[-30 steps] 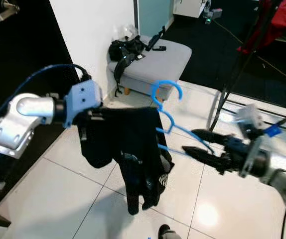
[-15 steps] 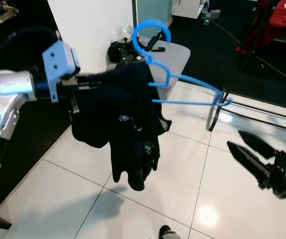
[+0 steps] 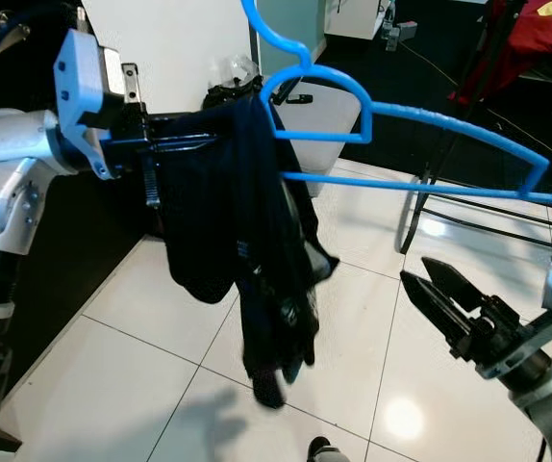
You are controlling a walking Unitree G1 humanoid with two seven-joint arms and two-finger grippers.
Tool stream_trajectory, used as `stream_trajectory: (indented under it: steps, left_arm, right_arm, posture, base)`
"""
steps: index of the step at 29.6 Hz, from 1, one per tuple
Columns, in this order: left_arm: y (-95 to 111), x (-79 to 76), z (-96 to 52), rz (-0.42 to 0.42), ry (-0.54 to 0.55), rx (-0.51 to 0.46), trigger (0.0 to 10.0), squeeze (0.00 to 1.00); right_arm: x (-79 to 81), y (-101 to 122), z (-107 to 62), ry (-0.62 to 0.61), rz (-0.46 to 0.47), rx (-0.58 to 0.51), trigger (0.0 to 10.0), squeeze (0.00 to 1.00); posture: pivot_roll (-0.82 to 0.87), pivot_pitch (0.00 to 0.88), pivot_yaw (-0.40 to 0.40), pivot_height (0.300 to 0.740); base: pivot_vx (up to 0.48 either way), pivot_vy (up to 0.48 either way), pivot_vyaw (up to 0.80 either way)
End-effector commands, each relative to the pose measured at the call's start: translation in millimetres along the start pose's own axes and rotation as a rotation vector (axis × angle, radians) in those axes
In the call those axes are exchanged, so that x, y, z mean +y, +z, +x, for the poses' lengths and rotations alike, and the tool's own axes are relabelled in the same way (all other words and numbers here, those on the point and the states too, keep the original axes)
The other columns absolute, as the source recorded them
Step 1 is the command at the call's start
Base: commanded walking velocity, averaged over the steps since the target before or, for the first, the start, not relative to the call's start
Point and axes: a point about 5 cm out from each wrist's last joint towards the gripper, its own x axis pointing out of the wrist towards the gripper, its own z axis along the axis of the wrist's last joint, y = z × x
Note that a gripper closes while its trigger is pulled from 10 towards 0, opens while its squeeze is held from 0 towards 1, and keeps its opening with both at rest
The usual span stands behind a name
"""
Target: Hang hanger
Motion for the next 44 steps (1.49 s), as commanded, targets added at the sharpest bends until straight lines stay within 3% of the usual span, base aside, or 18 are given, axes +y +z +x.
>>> stream_trajectory:
  steps: [1,5,14,17,22,30,31,32,33,44]
  left_arm:
    - [19,3.4,3.9,0.055,-0.02,-0.083,10.0,0.0]
    - [22,1.5,6.9,0.056,-0.036,-0.097,10.0,0.0]
    - [21,-7.8,16.9,0.038,-0.069,-0.124,10.0,0.0]
    - [21,-8.5,17.5,0.033,-0.068,-0.127,10.0,0.0]
    - [21,-9.8,18.0,0.031,-0.068,-0.129,10.0,0.0]
    - [24,-10.2,18.5,0.034,-0.063,-0.137,10.0,0.0]
    - [24,-9.8,18.7,0.036,-0.062,-0.138,10.0,0.0]
    - [24,-9.8,18.7,0.036,-0.062,-0.138,10.0,0.0]
    - [24,-9.3,18.7,0.037,-0.06,-0.137,10.0,0.0]
    - [25,-7.7,17.4,0.039,-0.05,-0.133,10.0,0.0]
  right_arm:
    - [3.1,-1,1.9,0.01,0.036,-0.016,10.0,0.0]
    - [10.6,-6,12.0,0.052,0.038,0.003,10.0,0.0]
    - [45.9,-19,57.4,0.247,0.006,0.091,10.0,0.0]
    - [50.9,-18,61.8,0.274,0.009,0.086,10.0,0.0]
    - [53.5,-18,65.2,0.28,-0.003,0.104,10.0,0.0]
    - [39.7,-34,72.8,0.129,-0.063,0.247,10.0,0.0]
    - [36.0,-36,73.2,0.1,-0.07,0.266,8.0,0.0]
    - [36.0,-36,73.2,0.1,-0.07,0.266,8.0,0.0]
    - [32.3,-38,73.3,0.072,-0.077,0.277,0.0,0.0]
    - [20.8,-36,73.6,-0.016,-0.095,0.25,0.0,0.0]
  posture:
    - [-0.03,0.17,0.032,0.74]
    - [-0.03,0.171,0.033,0.74]
    - [-0.03,0.172,0.032,0.74]
    - [-0.03,0.172,0.032,0.74]
    - [-0.03,0.17,0.032,0.74]
    - [-0.03,0.169,0.031,0.74]
    - [-0.03,0.17,0.03,0.74]
    - [-0.03,0.17,0.03,0.74]
    - [-0.03,0.17,0.03,0.74]
    - [-0.03,0.171,0.028,0.74]
  base:
    - [0.0,0.0,0.0]
    - [0.0,0.0,0.0]
    - [0.0,0.0,0.0]
    - [0.0,0.0,0.0]
    - [0.0,0.0,0.0]
    - [0.0,0.0,0.0]
    - [0.0,0.0,0.0]
    - [0.0,0.0,0.0]
    - [0.0,0.0,0.0]
    - [0.0,0.0,0.0]
